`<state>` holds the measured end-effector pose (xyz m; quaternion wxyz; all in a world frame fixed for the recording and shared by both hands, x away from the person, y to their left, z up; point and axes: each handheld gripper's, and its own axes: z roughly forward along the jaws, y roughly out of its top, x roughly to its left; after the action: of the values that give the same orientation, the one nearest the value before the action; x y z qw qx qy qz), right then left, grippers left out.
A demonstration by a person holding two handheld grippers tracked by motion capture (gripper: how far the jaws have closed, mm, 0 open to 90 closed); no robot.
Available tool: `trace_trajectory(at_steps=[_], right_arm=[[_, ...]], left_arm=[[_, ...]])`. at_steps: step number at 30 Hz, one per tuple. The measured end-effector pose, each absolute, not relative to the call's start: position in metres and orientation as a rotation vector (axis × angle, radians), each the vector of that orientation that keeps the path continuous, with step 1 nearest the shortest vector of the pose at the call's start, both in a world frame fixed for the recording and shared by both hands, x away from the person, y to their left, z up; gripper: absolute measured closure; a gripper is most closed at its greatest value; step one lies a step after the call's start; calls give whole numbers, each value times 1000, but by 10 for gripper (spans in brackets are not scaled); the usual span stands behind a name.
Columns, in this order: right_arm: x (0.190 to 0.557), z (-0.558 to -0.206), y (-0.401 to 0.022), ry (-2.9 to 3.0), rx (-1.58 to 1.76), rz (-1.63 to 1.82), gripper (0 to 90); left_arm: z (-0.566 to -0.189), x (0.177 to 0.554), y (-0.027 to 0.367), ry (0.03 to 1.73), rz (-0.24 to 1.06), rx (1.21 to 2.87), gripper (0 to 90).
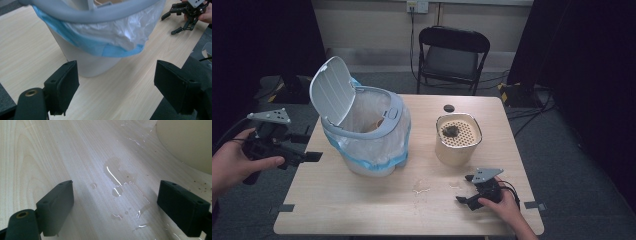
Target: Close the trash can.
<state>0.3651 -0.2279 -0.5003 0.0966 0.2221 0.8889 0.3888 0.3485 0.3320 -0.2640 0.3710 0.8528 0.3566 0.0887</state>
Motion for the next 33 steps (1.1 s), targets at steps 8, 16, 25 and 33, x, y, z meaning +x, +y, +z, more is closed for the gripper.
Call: trace_trajectory(at_steps=[8, 16, 25, 33], right_arm=[[365, -500, -228, 2632, 657, 1152, 131], [365, -500, -228, 2632, 658, 1150, 131], [365, -500, -228, 2634, 657, 1152, 131], [365, -500, -228, 2634, 657, 1153, 131]], left_arm=[[-247, 360, 327, 904, 254, 2188, 195], [-238, 371, 322, 886, 275, 2180, 195], [-231, 380, 313, 868, 278, 2180, 196], [-228, 385, 306, 835, 301, 2148, 198]])
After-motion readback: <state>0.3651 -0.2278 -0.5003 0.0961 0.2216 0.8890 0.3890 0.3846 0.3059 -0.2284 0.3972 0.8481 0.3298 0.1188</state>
